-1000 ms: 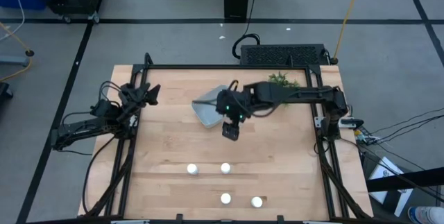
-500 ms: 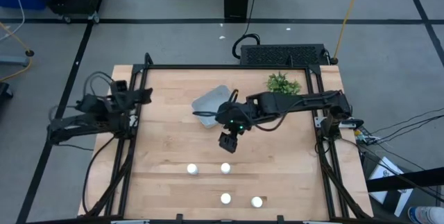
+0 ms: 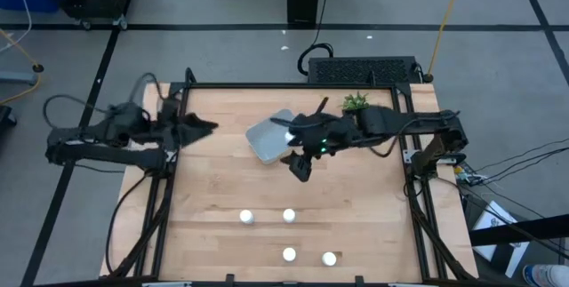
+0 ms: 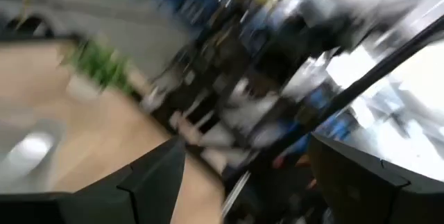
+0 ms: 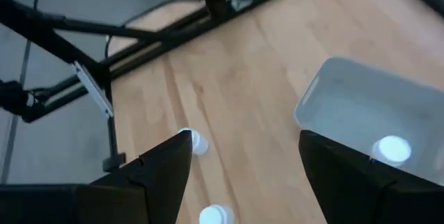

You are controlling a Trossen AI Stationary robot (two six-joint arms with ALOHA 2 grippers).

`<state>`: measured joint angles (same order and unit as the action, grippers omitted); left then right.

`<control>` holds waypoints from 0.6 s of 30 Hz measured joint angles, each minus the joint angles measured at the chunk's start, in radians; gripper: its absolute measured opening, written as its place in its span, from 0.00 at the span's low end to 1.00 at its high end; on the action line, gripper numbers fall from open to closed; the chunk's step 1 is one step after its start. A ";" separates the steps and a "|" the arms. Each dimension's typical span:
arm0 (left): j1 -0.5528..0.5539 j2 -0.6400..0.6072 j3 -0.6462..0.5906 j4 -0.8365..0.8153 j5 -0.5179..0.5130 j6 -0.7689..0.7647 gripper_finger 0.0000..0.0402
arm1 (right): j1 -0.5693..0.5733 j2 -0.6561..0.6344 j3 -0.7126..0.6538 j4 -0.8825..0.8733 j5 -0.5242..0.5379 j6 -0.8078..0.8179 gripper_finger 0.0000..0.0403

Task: Pick and place pill bottles into a basket
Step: Put the white pill bottle into the gray bin

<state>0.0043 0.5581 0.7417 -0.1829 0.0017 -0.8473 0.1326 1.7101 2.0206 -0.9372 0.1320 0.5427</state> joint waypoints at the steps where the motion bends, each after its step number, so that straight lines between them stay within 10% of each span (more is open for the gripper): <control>1: -0.014 0.027 0.009 -0.028 0.000 0.006 0.77 | 0.000 -0.014 -0.008 0.006 0.015 -0.007 0.65; 7: -0.113 0.164 0.035 -0.058 0.007 0.027 0.77 | -0.001 -0.143 -0.184 0.177 0.079 -0.006 0.63; 18: -0.305 0.346 0.036 -0.124 -0.064 -0.074 0.77 | -0.042 -0.468 -0.807 1.005 0.072 0.056 0.63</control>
<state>-0.3007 0.9045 0.7773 -0.3065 -0.0628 -0.9213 0.0906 1.2421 1.2131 0.0679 0.2044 0.5984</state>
